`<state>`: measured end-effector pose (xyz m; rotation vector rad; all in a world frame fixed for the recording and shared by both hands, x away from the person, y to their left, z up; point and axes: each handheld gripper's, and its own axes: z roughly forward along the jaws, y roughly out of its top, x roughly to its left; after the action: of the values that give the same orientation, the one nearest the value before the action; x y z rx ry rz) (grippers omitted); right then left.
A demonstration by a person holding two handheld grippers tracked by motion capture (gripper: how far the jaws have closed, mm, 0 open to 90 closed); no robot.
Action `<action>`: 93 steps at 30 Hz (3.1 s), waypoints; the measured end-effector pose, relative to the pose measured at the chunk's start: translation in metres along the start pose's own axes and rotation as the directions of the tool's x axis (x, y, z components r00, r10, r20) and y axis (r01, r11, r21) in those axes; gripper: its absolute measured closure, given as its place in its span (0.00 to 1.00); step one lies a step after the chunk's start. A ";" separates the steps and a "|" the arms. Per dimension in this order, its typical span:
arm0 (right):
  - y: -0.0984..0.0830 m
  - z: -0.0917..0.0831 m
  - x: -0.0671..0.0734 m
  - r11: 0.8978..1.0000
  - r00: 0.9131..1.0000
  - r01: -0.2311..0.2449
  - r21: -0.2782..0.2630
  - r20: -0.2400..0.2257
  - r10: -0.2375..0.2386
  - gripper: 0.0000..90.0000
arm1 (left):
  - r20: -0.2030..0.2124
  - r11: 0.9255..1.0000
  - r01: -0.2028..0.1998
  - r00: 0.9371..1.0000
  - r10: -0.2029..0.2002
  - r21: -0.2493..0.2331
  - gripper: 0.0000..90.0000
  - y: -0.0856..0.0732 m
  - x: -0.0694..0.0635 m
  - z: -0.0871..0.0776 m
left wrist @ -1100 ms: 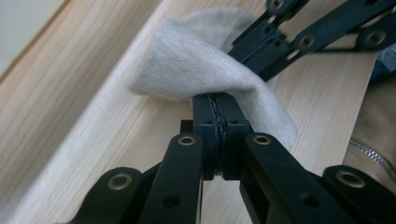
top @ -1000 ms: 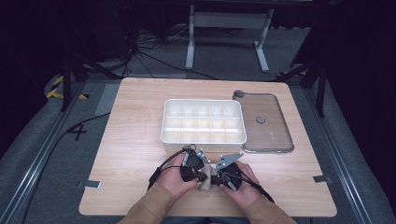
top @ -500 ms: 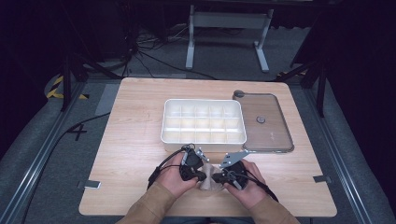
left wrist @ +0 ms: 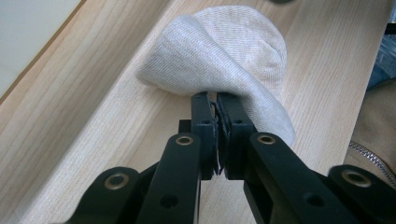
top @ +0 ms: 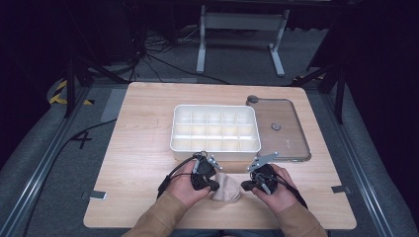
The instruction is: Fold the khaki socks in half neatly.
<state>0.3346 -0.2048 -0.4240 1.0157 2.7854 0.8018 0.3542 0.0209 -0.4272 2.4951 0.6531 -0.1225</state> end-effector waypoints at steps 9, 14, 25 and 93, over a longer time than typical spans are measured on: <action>0.002 0.009 0.009 0.999 0.999 0.032 0.034 -0.030 -0.031 0.97 | 0.003 1.000 -0.004 1.000 0.004 -0.016 0.94 0.001 -0.003 -0.001; 0.003 0.014 0.012 0.998 0.999 0.043 0.038 -0.032 -0.042 0.97 | 0.006 0.999 -0.017 1.000 0.017 -0.034 0.94 0.004 -0.007 -0.001; 0.004 0.019 0.017 0.999 0.998 0.048 0.022 -0.040 -0.047 0.97 | 0.010 0.998 -0.051 0.999 0.051 -0.046 0.94 0.010 -0.014 0.003; 0.013 0.014 0.008 0.994 1.000 0.005 -0.111 -0.020 -0.008 0.98 | 0.059 0.993 -0.110 0.992 0.107 0.050 0.93 0.005 -0.039 0.016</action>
<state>0.3395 -0.1845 -0.4289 0.9848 2.7242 0.9598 0.3231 -0.0079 -0.4302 2.5627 0.4955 -0.1703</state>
